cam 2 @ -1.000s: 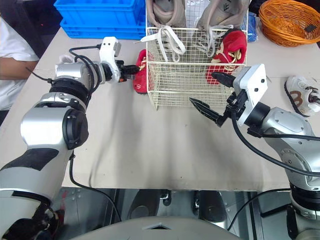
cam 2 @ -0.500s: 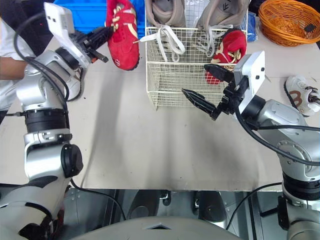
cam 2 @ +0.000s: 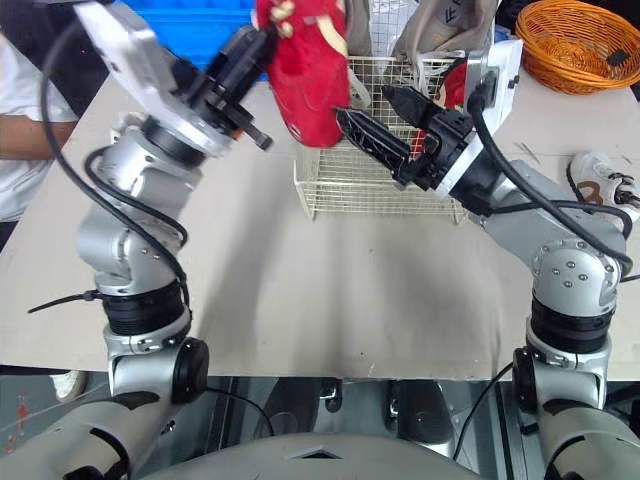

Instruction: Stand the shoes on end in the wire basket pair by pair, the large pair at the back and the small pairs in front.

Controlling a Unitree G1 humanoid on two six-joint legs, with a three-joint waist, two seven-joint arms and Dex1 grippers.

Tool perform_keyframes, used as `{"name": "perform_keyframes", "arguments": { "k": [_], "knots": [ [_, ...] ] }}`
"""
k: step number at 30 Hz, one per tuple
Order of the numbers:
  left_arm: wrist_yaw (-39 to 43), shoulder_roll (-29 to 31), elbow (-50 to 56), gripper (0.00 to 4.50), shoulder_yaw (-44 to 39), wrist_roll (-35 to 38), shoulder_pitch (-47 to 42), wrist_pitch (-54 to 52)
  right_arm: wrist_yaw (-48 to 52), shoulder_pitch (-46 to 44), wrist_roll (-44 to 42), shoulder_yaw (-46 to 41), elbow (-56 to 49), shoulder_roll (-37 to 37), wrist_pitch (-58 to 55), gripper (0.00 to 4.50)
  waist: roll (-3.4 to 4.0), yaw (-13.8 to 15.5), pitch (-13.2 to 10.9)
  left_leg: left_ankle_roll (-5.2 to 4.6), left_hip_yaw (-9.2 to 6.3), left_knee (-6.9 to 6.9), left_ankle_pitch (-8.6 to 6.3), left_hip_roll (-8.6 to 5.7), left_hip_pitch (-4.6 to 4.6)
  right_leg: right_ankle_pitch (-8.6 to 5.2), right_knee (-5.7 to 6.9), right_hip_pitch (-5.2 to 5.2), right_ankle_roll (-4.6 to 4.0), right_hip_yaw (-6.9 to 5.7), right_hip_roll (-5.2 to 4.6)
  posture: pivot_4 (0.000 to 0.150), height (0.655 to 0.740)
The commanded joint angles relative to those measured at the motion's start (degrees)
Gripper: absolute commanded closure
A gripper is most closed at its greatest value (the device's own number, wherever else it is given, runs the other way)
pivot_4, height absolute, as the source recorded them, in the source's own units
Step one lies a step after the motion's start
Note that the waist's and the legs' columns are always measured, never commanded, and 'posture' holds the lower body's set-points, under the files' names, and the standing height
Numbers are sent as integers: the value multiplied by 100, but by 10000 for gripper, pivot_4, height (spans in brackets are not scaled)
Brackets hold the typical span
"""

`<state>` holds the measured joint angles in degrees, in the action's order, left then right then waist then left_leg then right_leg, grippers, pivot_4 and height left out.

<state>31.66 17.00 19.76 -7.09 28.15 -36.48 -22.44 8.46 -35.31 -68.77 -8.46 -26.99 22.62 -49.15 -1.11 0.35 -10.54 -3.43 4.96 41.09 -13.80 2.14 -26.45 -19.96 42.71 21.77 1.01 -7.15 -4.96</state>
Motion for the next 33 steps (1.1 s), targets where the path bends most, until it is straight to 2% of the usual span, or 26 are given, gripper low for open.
{"name": "perform_keyframes", "arguments": {
  "k": [1, 3, 4, 5, 7, 10, 11, 13, 15, 17, 19, 22, 28, 33],
  "knots": [
    [214, 1, 249, 44270, 137, 44, 61, 400, -526, -225, -620, -161, 28, -161, -53, 0, 0, 6, 0, 0, 0, -2, 0, 0, 0, 0, 0, 1, 0, 0, 1, 1500, 6860],
    [266, -31, 213, 44270, 148, 128, 68, 433, -665, -219, -762, -102, 19, -158, -126, 0, 0, 24, 0, 0, 4, -4, 0, 0, -1, 0, -3, 2, 0, 3, -1, 1500, 6860],
    [288, -45, 182, 45000, 152, 157, 61, 447, -725, -208, -796, -67, 17, -139, -152, 5167, 0, 30, 0, 0, 6, -4, 0, -1, -1, 0, -7, 2, 0, 4, -2, 1500, 6860],
    [303, -53, 160, 45000, 156, 174, 55, 458, -770, -201, -822, -44, 16, -122, -165, 6756, 0, 35, 0, -1, 7, -4, 0, -2, -1, 0, -8, 2, 0, 5, -2, 1500, 6860],
    [363, -27, 131, 45000, 163, 273, 62, 364, -798, -188, -884, -41, 7, -93, -172, 14747, 0, 47, 0, -1, 6, -3, 0, -2, -1, 0, -8, 2, 0, 5, -2, 1500, 6860],
    [483, 94, 142, 45000, 179, 504, 101, 39, -792, -181, -951, -72, 6, -32, -164, 29254, 0, 42, 0, -1, 5, -4, -1, -2, -1, 0, -8, 2, 0, 5, -1, 1500, 6860],
    [534, 197, 170, 36356, 208, 547, 117, -108, -768, -176, -951, -88, 5, -2, -147, 34417, 0, 38, 0, -1, 6, -4, -1, -2, -2, 0, -8, 2, 0, 5, -1, 1500, 6860],
    [561, 402, 181, 28662, 255, 448, 100, -202, -632, -156, -866, -111, -4, 108, -111, 41734, 1, 37, -1, -1, 5, -5, -1, -1, -1, 0, -8, 2, 0, 5, 0, 1500, 6860],
    [450, 472, 198, 19160, 136, 591, -9, -341, -367, -100, -584, -89, -47, 291, -47, 42117, 1, 38, -1, -1, 5, -6, -1, -1, -2, 0, -8, 3, 0, 5, 0, 1500, 6860],
    [343, 485, 241, 7758, -4, 864, -139, -550, -53, -17, -217, -15, -72, 491, 28, 42117, 1, 48, -1, -1, 5, -6, -1, -1, -2, 0, -12, 2, 0, 5, 0, 1500, 6860],
    [146, 420, 295, 997, -163, 1212, -260, -809, 287, 77, 162, 96, -107, 625, 170, 42117, 1, 46, -1, -1, 4, -6, -1, -1, -2, 0, -16, 1, 0, 5, -1, 1500, 6860],
    [-177, 331, 329, 997, -355, 1675, -431, -1132, 584, 188, 538, 204, -98, 669, 339, 42117, 1, 43, -1, -1, 3, -8, -1, -1, -2, 0, -18, 1, 0, 5, -1, 1500, 6860],
    [-497, 414, 287, 997, -303, 1936, -532, -1609, 956, 241, 856, 280, -178, 549, 569, 42117, 1, 39, -1, -1, 3, -14, -1, -1, -2, 0, -20, 1, 0, 5, 0, 1500, 6860],
    [-405, 614, 302, 22583, -103, 1790, -426, -1741, 1114, 287, 1055, 302, -261, 489, 663, 42117, 1, 46, -1, -1, 3, -15, -1, -2, -2, 0, -22, 1, 0, 5, -1, 1500, 6860]
  ]
}}
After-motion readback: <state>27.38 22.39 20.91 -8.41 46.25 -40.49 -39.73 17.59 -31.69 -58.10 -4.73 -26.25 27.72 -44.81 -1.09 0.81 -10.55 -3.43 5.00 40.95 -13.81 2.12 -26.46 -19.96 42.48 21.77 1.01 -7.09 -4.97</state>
